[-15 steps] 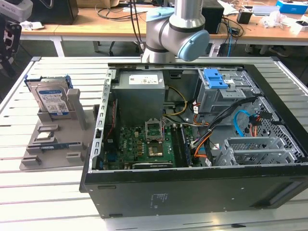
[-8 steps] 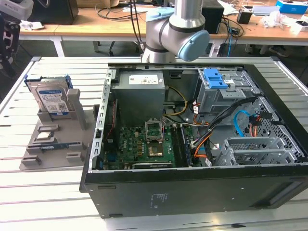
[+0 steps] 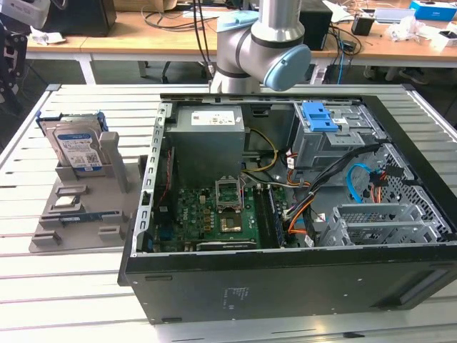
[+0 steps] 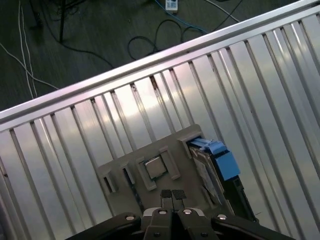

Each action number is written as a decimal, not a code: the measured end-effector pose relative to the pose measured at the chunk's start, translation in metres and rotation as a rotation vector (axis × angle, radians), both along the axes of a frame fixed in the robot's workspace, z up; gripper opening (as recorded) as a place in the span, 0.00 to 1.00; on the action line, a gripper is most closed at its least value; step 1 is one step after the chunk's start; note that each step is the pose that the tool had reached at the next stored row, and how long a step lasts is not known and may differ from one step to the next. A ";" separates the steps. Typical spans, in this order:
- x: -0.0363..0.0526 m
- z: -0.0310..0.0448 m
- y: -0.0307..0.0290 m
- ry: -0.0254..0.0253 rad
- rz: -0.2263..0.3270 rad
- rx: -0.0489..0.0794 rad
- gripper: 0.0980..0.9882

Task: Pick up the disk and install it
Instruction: 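Pick up the disk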

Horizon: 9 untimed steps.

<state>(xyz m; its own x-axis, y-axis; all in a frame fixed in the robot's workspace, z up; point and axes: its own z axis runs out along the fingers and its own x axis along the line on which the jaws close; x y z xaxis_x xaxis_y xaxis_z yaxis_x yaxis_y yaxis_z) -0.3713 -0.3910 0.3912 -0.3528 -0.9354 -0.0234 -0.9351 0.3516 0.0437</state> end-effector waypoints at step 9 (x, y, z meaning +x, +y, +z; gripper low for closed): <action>0.0000 0.0000 0.0000 0.0000 0.077 0.000 0.00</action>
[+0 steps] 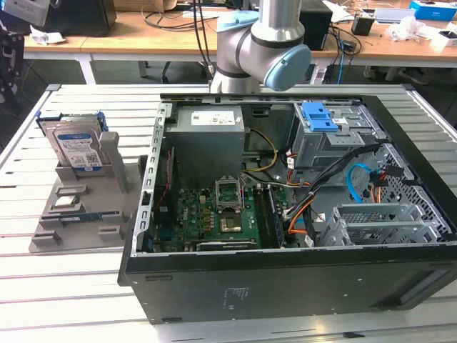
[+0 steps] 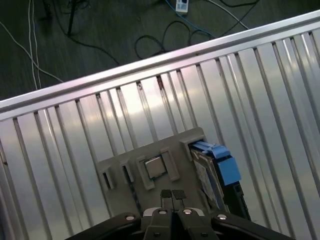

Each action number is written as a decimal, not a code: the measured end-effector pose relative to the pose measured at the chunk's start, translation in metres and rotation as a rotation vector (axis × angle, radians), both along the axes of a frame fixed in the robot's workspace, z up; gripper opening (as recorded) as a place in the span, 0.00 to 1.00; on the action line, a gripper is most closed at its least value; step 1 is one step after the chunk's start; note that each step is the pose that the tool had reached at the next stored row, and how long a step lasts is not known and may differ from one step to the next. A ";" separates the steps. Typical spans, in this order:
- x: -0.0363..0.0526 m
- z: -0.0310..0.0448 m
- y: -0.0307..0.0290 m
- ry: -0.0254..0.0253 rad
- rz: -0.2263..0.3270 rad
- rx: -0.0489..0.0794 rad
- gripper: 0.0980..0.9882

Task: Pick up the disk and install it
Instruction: 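Pick up the disk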

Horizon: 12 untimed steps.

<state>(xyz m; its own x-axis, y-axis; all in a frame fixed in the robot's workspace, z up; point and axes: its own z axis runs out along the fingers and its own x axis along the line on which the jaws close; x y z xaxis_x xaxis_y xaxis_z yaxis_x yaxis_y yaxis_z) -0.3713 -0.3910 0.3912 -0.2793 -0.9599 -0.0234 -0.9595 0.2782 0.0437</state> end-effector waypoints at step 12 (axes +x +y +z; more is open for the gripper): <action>0.0000 0.0000 0.0000 0.0000 0.170 0.000 0.00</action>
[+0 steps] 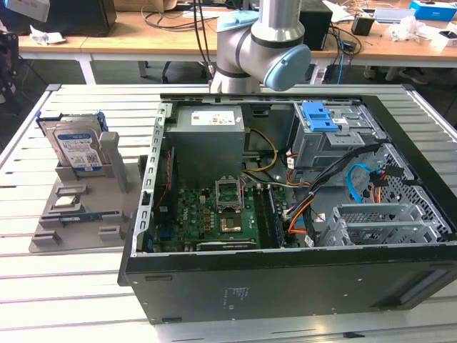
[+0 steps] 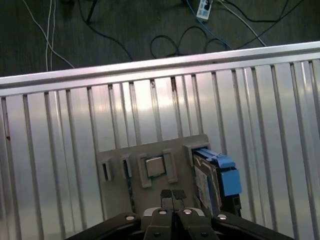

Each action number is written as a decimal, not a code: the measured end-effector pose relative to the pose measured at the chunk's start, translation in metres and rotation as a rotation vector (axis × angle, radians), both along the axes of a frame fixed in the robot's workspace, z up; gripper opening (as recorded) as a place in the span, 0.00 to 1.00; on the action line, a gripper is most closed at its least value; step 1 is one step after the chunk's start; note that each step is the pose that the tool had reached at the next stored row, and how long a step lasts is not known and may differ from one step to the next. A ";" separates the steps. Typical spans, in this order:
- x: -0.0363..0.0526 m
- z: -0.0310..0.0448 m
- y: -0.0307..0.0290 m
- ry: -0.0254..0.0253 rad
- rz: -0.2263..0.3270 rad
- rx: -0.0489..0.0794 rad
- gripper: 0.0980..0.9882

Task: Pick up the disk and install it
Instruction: 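Pick up the disk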

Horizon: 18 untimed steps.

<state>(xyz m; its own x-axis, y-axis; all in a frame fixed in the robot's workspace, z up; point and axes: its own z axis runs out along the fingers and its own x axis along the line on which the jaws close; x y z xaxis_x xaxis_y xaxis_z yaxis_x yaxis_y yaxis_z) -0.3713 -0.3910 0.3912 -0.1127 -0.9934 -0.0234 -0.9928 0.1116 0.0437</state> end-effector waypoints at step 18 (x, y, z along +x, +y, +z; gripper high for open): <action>0.0000 0.0000 0.0000 0.0000 0.180 0.000 0.00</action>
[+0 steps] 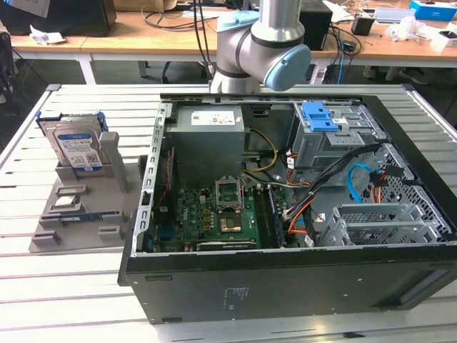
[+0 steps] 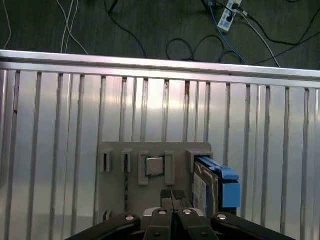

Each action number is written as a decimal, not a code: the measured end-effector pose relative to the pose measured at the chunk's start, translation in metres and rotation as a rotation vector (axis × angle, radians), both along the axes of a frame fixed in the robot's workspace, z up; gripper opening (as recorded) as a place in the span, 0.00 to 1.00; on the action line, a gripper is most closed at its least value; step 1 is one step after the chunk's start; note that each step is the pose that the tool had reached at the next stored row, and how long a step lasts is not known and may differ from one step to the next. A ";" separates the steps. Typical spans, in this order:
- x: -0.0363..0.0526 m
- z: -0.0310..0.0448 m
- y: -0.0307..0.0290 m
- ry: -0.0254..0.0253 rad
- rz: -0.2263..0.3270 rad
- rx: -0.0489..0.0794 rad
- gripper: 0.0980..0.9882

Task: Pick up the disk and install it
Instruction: 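Pick up the disk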

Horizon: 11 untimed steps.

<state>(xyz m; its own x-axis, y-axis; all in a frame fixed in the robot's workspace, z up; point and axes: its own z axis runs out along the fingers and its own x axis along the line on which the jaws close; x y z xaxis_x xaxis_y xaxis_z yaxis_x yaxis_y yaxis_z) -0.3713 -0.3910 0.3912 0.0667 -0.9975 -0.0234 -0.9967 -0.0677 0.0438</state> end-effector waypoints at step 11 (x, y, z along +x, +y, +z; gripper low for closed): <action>0.0000 0.0000 0.0000 -0.0001 0.118 0.000 0.00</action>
